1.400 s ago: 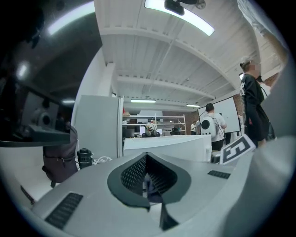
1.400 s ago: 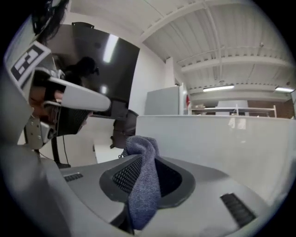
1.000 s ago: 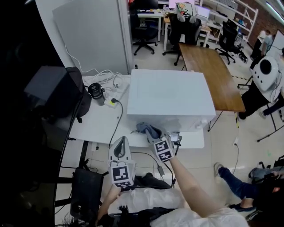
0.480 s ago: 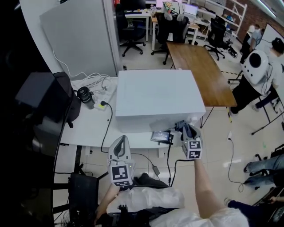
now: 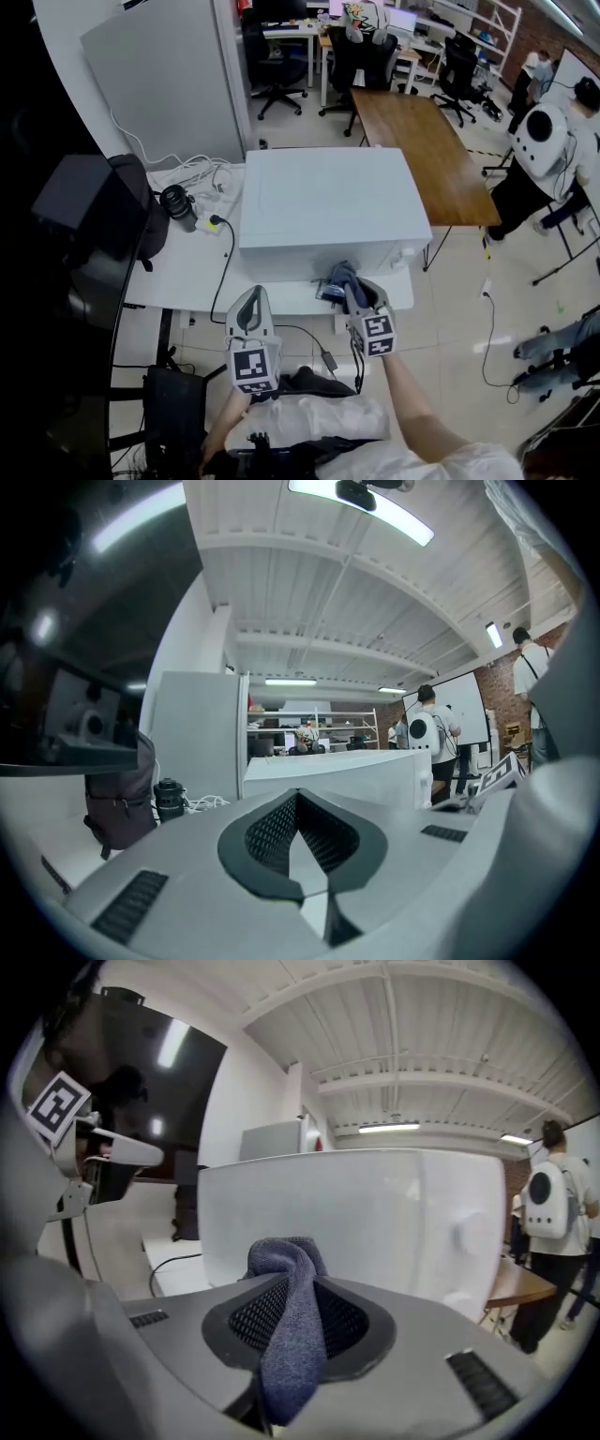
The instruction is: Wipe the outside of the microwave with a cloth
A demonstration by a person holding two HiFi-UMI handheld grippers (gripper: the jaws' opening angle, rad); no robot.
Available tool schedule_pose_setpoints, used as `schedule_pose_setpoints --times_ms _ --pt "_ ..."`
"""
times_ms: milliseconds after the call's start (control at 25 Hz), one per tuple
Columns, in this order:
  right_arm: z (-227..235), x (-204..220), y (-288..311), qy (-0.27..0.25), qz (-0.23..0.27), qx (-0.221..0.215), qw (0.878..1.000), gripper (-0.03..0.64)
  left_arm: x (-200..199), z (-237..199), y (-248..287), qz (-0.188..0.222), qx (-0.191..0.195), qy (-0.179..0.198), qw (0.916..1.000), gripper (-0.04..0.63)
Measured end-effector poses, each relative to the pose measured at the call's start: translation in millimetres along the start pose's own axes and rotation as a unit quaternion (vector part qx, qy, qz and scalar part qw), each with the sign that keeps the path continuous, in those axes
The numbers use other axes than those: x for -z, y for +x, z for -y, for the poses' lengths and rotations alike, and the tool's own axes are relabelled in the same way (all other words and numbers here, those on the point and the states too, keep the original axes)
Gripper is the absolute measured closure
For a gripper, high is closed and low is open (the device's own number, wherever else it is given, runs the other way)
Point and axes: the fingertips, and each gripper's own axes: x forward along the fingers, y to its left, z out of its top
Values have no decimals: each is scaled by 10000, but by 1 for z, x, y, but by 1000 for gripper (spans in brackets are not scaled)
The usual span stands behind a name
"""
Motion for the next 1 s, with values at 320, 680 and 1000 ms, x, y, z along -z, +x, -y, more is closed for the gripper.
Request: schedule_pose_setpoints --times_ms 320,680,1000 --pt "-160 6 87 -811 -399 -1785 9798 512 8 -10 -9 -103 -251 7 9996 603" --pt "-160 22 122 -1060 -719 -1959 9722 511 15 -31 -15 -239 -610 -60 9978 603" --pt "-46 30 66 -827 -790 -914 9892 511 10 -20 3 -146 -386 -37 9991 603"
